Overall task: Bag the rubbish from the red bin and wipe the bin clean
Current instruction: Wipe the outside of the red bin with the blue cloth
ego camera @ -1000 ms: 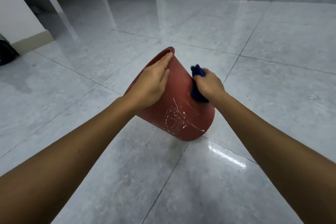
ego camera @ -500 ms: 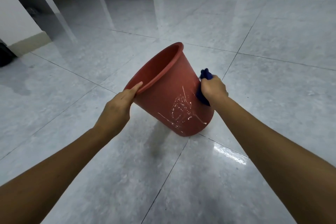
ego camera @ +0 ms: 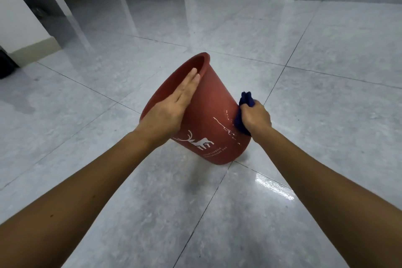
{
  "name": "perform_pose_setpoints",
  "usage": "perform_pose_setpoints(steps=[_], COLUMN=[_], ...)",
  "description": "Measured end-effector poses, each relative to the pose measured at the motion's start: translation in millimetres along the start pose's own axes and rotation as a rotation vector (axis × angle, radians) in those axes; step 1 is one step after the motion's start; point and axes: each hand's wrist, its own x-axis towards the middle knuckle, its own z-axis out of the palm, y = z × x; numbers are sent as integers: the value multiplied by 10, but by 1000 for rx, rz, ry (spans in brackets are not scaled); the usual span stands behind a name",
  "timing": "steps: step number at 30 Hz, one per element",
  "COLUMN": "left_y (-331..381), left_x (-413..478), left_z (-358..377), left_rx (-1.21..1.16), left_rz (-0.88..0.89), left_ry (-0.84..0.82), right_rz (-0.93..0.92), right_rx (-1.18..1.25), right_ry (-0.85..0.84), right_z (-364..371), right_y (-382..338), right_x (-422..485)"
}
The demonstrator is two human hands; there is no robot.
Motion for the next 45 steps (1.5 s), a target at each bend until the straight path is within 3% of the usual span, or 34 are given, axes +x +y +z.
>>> perform_pose_setpoints(steps=[2, 6, 8, 10, 14, 16, 21, 23, 25, 28, 31, 34, 38, 42, 44, 45], left_y=[0, 69, 85, 54, -40, -8, 91, 102, 72, 0, -134, -278, -326, -263, -254, -263], left_x=[51, 97, 91, 124, 190, 225, 387, 440, 467, 260, -274, -554, -400, -259, -177, -161], left_z=[17, 29, 16, -21, -113, -116, -119, -139, -155, -231, -205, -77, -101, -111, -137, -147], left_rx=[8, 70, 88, 35, -67, -73, -69, -74, -122, -159, -13, 158, 94, 137, 104, 64], left_rz=[-20, -26, -55, -136, -195, -189, -276, -313, -331, -235, -45, 57, -56, 34, -3, -49], left_ry=[-22, 26, 52, 79, 75, 57, 39, 44, 69, 171, 157, 84, 151, 87, 96, 111], right_rz=[-67, -426, -519, -493, -131, -53, -453, -535, -474, -235, -52, -19, -234, -625, -665, -596], right_rx=[-29, 147, 157, 86, -63, -113, 50, 10, -48, -87, -94, -83, 11, 127, 60, 21], right_ry=[-6, -102, -132, -125, -107, -94, -105, -68, -6, 25, 4, -8, -5, -65, -48, -13], right_z=[-19, -33, -6, 54, 48, 38, 170, 246, 267, 178, 45, 14, 111, 199, 248, 262], right_y=[-118, -611, -680, -522, -52, -58, -654, -704, -549, -180, 47, -10, -446, -620, -424, -293], right_x=[-21, -156, -212, -175, -15, -10, -221, -310, -298, -129, 5, -1, -153, -328, -343, -316])
